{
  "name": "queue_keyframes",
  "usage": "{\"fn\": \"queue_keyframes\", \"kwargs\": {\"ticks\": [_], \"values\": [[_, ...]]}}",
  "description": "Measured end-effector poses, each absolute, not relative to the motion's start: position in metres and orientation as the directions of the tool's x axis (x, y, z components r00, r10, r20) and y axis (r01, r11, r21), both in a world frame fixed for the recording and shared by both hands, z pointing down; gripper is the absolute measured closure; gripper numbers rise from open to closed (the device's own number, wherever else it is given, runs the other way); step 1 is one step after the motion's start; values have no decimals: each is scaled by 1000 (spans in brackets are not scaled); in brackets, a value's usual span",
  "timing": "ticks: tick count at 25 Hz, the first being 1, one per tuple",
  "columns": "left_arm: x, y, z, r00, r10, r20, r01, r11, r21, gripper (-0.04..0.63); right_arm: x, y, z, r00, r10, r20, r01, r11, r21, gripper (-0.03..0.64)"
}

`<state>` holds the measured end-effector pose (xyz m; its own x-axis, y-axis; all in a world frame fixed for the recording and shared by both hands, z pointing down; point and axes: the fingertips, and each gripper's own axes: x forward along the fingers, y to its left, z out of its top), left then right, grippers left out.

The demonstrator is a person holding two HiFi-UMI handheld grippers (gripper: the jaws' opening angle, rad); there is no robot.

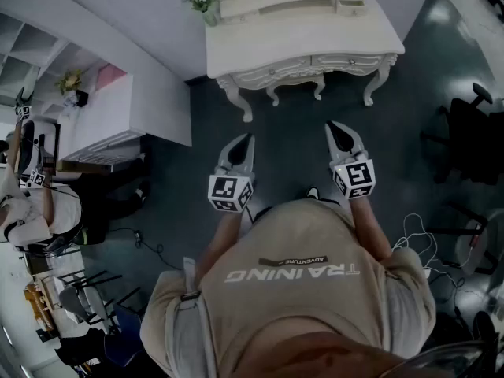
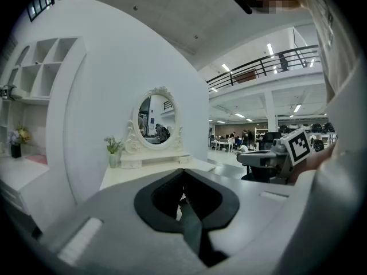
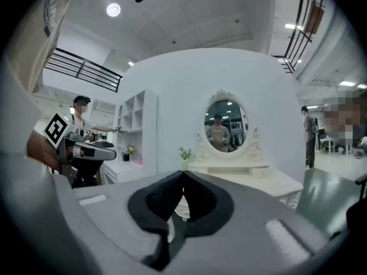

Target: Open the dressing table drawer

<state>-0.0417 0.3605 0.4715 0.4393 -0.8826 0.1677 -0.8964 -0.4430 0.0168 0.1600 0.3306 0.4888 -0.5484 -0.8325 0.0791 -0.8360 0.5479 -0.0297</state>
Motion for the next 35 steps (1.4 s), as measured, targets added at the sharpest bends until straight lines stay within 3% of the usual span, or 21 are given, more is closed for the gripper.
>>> {"fn": "queue_keyframes", "kwargs": {"ticks": [11, 19, 35], "values": [[-16, 322, 490, 384, -901, 203, -922, -385, 35, 588, 166, 280, 506, -626, -768, 136, -778, 626, -43, 613], [-51, 280, 509, 388, -887, 251, -921, -384, 66, 588, 130, 243, 533, -634, -748, 198, -769, 636, -60, 614], [-128, 123, 483, 469, -868, 164, -883, -455, 116, 588, 63, 123, 480, -498, -841, 212, -854, 518, 48, 614]]}}
